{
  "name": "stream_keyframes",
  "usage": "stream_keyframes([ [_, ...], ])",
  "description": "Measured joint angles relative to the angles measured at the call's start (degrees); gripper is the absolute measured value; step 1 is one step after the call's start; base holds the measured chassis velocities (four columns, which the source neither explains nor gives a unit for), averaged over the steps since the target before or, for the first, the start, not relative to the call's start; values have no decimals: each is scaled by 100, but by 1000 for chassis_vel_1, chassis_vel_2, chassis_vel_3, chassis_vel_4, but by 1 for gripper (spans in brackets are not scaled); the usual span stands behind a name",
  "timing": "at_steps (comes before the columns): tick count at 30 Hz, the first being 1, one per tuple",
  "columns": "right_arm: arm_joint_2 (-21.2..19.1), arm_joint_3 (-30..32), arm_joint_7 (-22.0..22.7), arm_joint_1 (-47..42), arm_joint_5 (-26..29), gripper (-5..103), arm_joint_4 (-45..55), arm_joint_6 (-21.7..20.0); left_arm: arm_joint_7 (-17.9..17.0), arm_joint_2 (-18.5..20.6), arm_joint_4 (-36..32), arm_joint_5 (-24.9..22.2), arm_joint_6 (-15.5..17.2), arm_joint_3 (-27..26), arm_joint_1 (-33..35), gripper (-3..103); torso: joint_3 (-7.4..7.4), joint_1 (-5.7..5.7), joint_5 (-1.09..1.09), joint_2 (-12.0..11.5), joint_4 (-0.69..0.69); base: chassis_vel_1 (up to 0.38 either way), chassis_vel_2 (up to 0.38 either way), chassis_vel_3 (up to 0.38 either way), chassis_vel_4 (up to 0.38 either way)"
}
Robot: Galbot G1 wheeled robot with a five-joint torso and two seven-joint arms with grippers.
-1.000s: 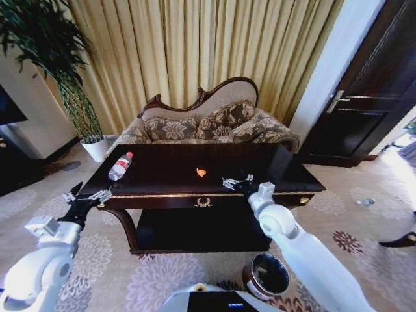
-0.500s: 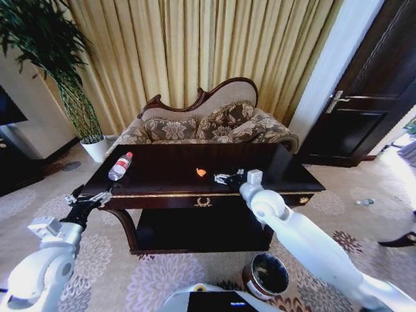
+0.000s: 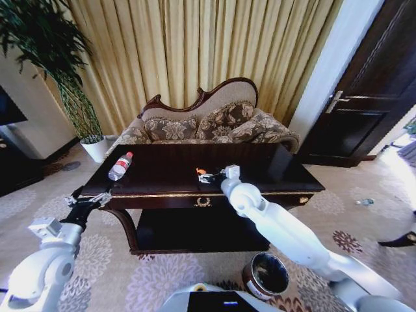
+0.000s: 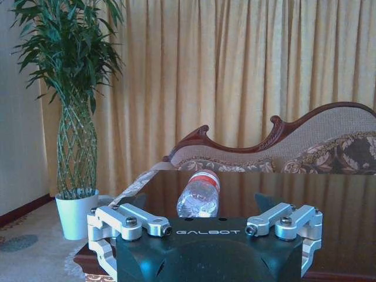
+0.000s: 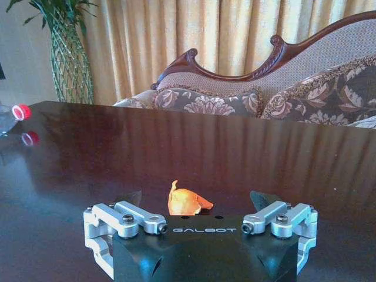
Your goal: Move to the front of the table and place the trash on the table into the trash bin.
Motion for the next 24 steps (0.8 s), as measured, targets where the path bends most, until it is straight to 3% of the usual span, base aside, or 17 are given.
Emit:
stream_keyframes([
  [14, 64, -22, -192, 12, -204, 103, -274, -78, -16, -12, -24, -25, -36, -9, 3, 100, 0, 0, 1, 0, -1, 0, 0, 0, 0],
  [17, 71, -22, -225, -10, -261, 95, -268, -93, -18, 5, -25, -25, -45, -29, 4, 100, 0, 0, 1, 0, -1, 0, 0, 0, 0],
  [20, 88, -20, -256, -63, -377, 79, -258, -91, -20, 8, -33, -25, -52, -37, 11, 100, 0, 0, 1, 0, -1, 0, 0, 0, 0],
  [21, 88, -20, -256, -63, -377, 79, -258, -91, -20, 8, -33, -25, -52, -37, 11, 100, 0, 0, 1, 0, -1, 0, 0, 0, 0],
  [24, 82, 2, -286, -118, -466, 62, -247, -71, -21, -5, -41, -18, -76, -38, 37, 100, -1, 0, 1, 0, 0, 0, 0, 0, 0],
])
